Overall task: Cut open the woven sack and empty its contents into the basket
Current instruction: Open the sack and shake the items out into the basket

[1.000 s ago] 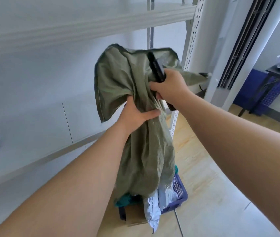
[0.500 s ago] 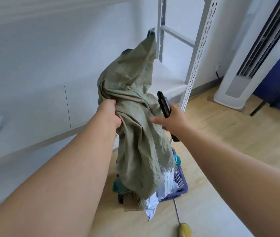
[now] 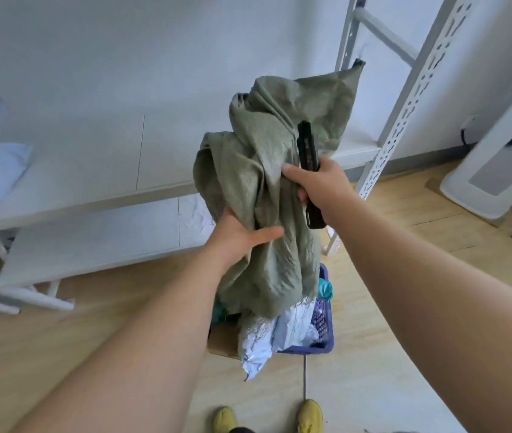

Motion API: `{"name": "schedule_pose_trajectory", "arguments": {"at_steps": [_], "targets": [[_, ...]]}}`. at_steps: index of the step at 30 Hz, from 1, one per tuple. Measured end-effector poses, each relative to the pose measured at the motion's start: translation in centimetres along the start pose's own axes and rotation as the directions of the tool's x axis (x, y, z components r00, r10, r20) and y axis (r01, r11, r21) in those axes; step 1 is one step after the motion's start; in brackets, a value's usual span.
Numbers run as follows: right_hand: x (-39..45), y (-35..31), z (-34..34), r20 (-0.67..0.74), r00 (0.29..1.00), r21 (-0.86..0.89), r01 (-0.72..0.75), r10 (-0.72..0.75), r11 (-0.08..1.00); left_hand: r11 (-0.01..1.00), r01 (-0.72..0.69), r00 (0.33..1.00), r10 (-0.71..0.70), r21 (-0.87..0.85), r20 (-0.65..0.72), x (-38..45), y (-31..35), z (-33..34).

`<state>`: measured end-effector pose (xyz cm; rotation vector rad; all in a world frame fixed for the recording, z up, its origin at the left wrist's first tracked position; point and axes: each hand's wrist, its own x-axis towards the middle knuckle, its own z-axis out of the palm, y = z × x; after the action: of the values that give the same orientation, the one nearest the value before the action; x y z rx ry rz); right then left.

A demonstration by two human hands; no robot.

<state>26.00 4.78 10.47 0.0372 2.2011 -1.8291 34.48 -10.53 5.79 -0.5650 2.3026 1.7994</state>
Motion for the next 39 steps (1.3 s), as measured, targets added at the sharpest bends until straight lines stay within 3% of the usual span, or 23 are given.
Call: {"name": "schedule_pose_trajectory", "arguments": {"at_steps": [2,4,7,10,13,14,20,28,32,35,39], "targets": [[0.1,-0.8,0.7,0.132,0.991,-0.015,0.037,-0.034,0.999,0.996,-0.039,0.995,0.031,-0.083,-0.093,-0.5,-1.2,2.1],[0.2,-0.7,1.4,0.213,0.976,0.033,0.031,-0.037,0.999,0.982,0.008,0.969,-0.055,-0.189,-0.242,-0.3,-1.1,3.0],[0.9,1.2,0.5,0.095,0.995,0.094,0.019,-0.027,0.995,0.936,0.076,0.902,-0.211,-0.344,-0.376,1.2,-1.1,2.0],[1.1,4.6,-1.6,0.109,0.993,-0.063,-0.038,0.045,0.997,0.925,0.115,0.91,-0.244,-0.362,-0.335,2.4,-1.1,0.7],[0.5,7.7,-1.6,0.143,0.974,-0.359,-0.117,0.178,0.926,0.899,0.115,0.933,-0.244,-0.423,-0.264,3.1,-0.8,0.5],[0.5,8.2,-1.4,0.118,0.976,-0.386,-0.127,0.185,0.914,0.899,0.099,0.943,-0.222,-0.428,-0.249,3.3,-0.6,0.5],[1.4,5.1,-0.3,-0.114,0.993,-0.059,-0.028,0.021,0.998,0.824,-0.062,0.951,-0.123,-0.563,-0.283,4.8,2.5,-1.3],[1.9,2.6,0.7,-0.207,0.978,-0.061,0.027,-0.039,0.998,0.814,-0.058,0.96,-0.113,-0.578,-0.255,4.8,3.3,-2.3],[2.3,2.0,1.0,-0.325,0.941,-0.046,0.088,-0.099,0.995,0.818,-0.035,0.963,-0.125,-0.574,-0.238,4.7,2.1,-2.6],[2.2,1.7,1.5,-0.187,0.979,-0.195,0.046,-0.083,0.98,0.84,-0.057,0.947,-0.125,-0.54,-0.296,4.7,0.8,-3.0],[2.0,1.5,2.5,-0.248,0.957,-0.132,0.122,-0.152,0.984,0.824,-0.036,0.949,-0.149,-0.566,-0.278,4.1,-0.2,-3.6]]}}
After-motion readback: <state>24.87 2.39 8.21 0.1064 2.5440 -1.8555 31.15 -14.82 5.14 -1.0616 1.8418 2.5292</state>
